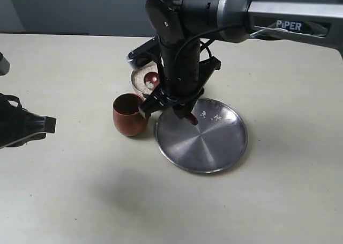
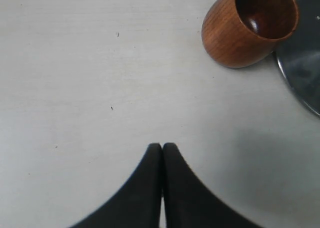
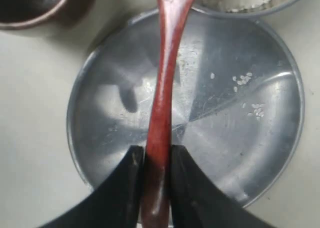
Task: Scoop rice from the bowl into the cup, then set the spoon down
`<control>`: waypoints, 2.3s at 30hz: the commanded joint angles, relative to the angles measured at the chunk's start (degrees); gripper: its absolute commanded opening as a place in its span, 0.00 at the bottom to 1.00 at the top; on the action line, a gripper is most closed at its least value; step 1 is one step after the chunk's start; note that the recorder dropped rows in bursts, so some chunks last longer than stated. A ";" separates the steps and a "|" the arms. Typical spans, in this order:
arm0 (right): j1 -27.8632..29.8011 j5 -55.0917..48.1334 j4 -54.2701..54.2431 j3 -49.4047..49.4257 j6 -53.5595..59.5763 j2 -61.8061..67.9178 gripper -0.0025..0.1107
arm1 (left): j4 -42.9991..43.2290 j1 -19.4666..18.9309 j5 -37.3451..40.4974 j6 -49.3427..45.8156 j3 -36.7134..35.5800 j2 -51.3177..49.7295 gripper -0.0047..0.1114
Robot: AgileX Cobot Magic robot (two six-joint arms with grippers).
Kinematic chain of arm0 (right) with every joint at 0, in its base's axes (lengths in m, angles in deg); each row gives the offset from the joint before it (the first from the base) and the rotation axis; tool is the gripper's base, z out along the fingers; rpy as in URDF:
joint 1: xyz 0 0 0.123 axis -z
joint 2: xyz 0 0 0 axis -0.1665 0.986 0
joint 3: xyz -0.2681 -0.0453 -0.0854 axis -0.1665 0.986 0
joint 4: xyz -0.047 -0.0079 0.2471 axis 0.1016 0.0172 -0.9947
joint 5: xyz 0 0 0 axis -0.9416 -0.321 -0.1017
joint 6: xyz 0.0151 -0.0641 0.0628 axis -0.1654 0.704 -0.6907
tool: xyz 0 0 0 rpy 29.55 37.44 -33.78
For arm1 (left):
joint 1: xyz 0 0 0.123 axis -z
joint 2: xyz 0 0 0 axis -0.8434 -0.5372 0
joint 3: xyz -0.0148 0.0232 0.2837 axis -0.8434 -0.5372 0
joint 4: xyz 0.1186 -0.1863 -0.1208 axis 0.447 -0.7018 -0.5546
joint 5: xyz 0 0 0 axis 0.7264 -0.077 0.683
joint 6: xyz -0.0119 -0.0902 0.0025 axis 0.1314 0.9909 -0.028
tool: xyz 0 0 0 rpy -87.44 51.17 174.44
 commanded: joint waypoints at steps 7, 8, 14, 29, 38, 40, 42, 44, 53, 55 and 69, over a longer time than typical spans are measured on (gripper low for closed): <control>-0.40 -1.03 -1.48 0.14 2.11 -1.39 0.02 | 0.34 0.16 -0.40 -0.07 0.27 -0.18 0.04; -0.52 -1.04 -1.48 0.14 2.22 -1.71 0.02 | 0.34 0.16 -0.40 -0.07 0.27 -0.18 0.04; -0.52 -0.59 -1.60 0.14 2.40 -3.96 0.02 | 0.34 0.16 -0.40 -0.07 0.27 -0.18 0.04; -7.37 -0.45 7.66 0.14 1.90 -4.70 0.02 | 0.34 0.16 -0.30 -0.07 0.27 -0.18 0.04; -7.50 -1.64 9.64 0.14 1.82 -4.07 0.02 | 0.34 0.16 -0.30 -0.07 0.27 -0.18 0.04; -7.89 -2.50 11.59 0.14 1.82 -2.81 0.02 | 0.34 0.16 -0.30 -0.07 0.27 -0.18 0.04; -9.14 -2.50 14.22 0.14 1.13 -2.04 0.02 | 0.34 0.16 -0.30 -0.07 0.27 -0.18 0.04; -10.40 -2.50 16.30 0.14 0.84 -1.64 0.02 | 0.34 0.16 -0.30 -0.07 0.27 -0.18 0.04; -13.06 -2.50 21.19 0.14 -0.85 1.48 0.02 | 0.34 0.16 -0.30 -0.07 0.27 -0.18 0.04; -13.20 -2.50 22.87 0.14 -2.03 1.61 0.02 | 0.34 0.16 -0.30 -0.07 0.27 -0.18 0.04; -13.20 -2.50 24.27 0.14 -0.31 1.61 0.02 | 0.34 0.16 -0.41 -0.07 0.27 -0.18 0.04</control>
